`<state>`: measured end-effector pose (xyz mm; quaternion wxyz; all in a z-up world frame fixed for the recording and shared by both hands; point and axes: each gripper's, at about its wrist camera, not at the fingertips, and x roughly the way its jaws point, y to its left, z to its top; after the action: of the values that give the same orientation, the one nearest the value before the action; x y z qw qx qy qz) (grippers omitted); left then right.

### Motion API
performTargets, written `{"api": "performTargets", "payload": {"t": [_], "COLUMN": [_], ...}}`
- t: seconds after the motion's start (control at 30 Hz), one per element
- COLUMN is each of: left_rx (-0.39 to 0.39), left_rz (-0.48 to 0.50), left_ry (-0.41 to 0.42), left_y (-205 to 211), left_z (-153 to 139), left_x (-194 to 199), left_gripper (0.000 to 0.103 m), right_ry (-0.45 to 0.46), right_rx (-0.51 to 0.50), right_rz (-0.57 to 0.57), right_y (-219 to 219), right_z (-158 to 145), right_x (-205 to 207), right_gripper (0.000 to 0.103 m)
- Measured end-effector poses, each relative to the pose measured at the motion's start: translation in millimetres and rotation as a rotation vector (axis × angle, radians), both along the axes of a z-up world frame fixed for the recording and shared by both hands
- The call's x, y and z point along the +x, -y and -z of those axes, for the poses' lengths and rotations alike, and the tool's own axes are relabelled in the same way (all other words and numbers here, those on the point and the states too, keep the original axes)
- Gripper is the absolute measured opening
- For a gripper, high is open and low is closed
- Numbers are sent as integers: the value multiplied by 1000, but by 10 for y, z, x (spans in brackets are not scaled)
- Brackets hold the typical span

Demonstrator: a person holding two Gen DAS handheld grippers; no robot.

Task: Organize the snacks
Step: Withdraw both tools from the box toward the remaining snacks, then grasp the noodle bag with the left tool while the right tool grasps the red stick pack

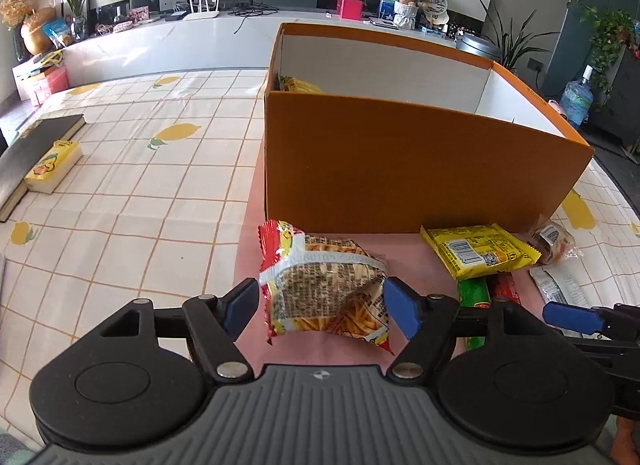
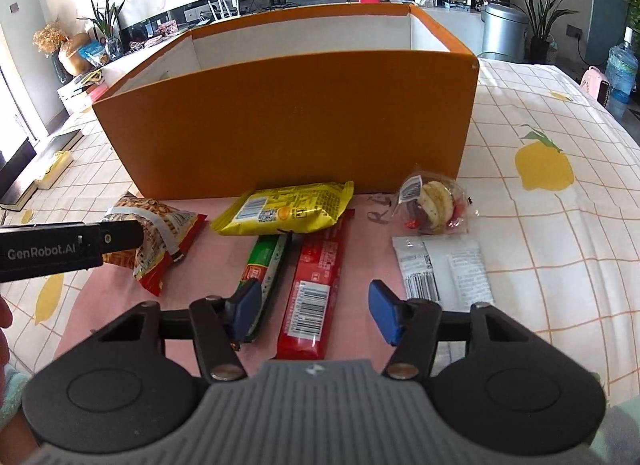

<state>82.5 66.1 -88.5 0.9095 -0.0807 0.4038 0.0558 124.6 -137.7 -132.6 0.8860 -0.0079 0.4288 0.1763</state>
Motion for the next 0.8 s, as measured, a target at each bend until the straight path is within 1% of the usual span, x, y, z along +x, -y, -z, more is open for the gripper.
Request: {"api": "performTargets", "payload": {"t": [0.07,0.13,0.2,0.37,0.53,0.63,0.8], "left_rx": [-18,-34,-57,-103,-100,-99,-160], "left_rz": [2,0,-2,-2,3,2,-16], "left_ry": [-2,1,1,10,11,17,27], "left_y": [-31,-60,-86,-116,-89,-83,-132], "left_z": [33,55,79,120,100,93,122], "left_x": [10,21,27,35,72,100,171], "left_gripper": [85,85,85,85,86,89,90], "right_ry": [2,-11,-26,-14,5,8,11], "right_rx": [2,-4,-15,-37,-78,-83,-80], "right_rz": [2,1,-3,-16,-34,-34,-26], "right_y": [-9,-33,-64,-134,-218,-252,-259], "right_z": [9,39,71,97,106,109,121], "right_x": [13,27,40,27,-22,-50,-51], "right_gripper": [55,48,45,44,44,44,44]}}
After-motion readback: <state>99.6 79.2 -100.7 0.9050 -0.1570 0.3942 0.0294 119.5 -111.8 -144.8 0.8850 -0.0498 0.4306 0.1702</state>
